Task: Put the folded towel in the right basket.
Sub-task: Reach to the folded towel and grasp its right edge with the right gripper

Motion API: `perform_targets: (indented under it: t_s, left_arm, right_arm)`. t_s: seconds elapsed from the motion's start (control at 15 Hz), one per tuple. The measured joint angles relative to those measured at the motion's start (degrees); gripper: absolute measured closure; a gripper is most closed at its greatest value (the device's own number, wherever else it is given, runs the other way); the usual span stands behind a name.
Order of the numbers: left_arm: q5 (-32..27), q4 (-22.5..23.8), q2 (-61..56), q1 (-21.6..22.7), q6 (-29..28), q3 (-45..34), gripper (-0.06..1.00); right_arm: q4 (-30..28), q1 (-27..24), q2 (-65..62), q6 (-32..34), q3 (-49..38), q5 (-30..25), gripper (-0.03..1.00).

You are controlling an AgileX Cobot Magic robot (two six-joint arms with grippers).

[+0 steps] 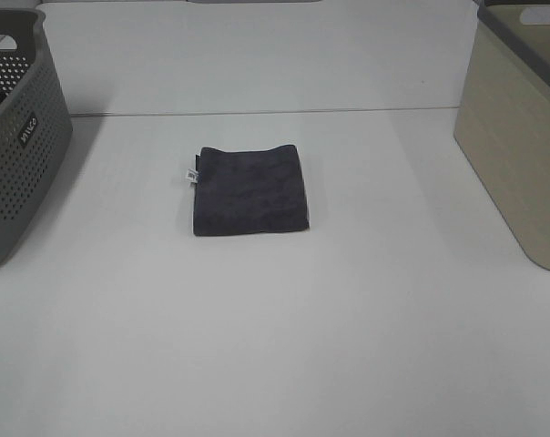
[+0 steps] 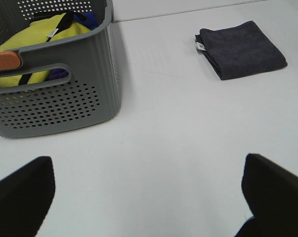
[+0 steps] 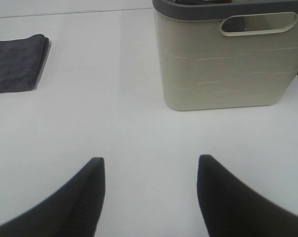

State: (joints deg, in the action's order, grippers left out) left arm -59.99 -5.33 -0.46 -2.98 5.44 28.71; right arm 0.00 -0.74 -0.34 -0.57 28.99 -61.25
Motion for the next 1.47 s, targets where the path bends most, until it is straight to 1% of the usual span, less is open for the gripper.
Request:
perform_targets:
  t_s: [1.47]
  left_arm:
    - [0.00, 0.00, 0.00, 0.00, 0.00, 0.00, -0.03]
  right_arm:
    - [0.00, 0.00, 0.00, 0.00, 0.00, 0.00, 0.43]
